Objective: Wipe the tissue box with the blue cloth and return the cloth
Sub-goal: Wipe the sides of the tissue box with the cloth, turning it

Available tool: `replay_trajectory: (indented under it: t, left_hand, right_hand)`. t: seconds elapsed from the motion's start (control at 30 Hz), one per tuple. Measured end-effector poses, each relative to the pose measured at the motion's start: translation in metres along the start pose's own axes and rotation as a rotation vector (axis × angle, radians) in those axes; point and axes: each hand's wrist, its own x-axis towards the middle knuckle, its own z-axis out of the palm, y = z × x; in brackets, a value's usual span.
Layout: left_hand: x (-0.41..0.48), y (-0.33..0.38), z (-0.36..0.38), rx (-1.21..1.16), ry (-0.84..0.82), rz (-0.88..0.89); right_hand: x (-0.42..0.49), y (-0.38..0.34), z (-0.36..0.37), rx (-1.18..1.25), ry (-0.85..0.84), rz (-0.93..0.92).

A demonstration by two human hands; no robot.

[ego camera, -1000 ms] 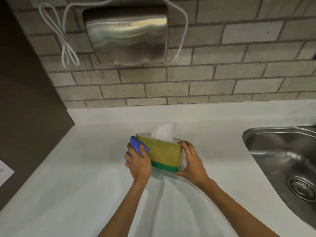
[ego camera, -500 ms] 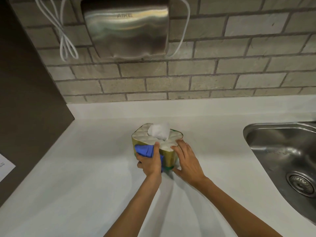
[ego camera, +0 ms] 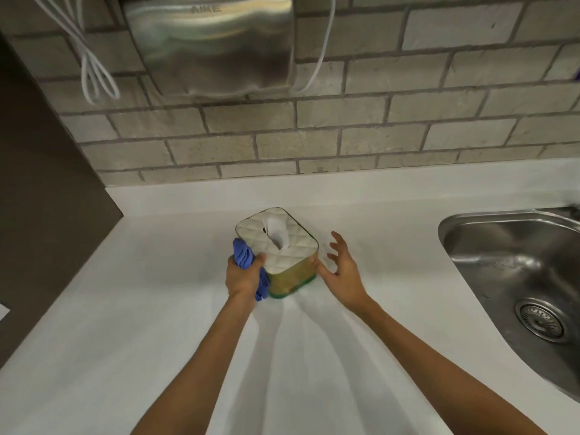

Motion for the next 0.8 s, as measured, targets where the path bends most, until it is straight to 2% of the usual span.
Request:
replay_trajectory:
  t: [0.07, 0.17, 0.33, 0.47, 0.53, 0.67, 0.8]
  left_hand:
    - [0.001, 0.0, -0.006, 0.001, 0.018, 0.049]
    - [-0.008, -0.012, -0.016, -0.081, -0.013, 0.0]
    - [-0.036, -0.033, -0.012, -0.143, -0.247, -0.16]
    - [-0.036, -0.033, -0.005, -0.017, -0.048, -0.002]
    - [-0.035, -0.032, -0.004, 0.025, -0.004, 0.008]
    - [-0.039, -0.026, 0.0, -0.024, 0.08, -0.143]
    - [-0.064, -0.034, -0.01, -0.167, -0.136, -0.363]
  right_hand:
    - [0.006, 0.0, 0.002, 0.09, -0.082, 0.117]
    - [0.011, -0.002, 0.006, 0.161, -0.136, 0.205]
    - [0.002, -0.003, 0.017, 0.137, -0.103, 0.175]
    - [-0.005, -0.009, 0.025, 0.104, -0.077, 0.195]
    - [-0.008, -0.009, 0.028, 0.108, -0.053, 0.189]
    - [-0.012, -0.01, 0.031, 0.06, -0.037, 0.205]
    - [-0.021, -0.014, 0.028, 0.063, -0.016, 0.261]
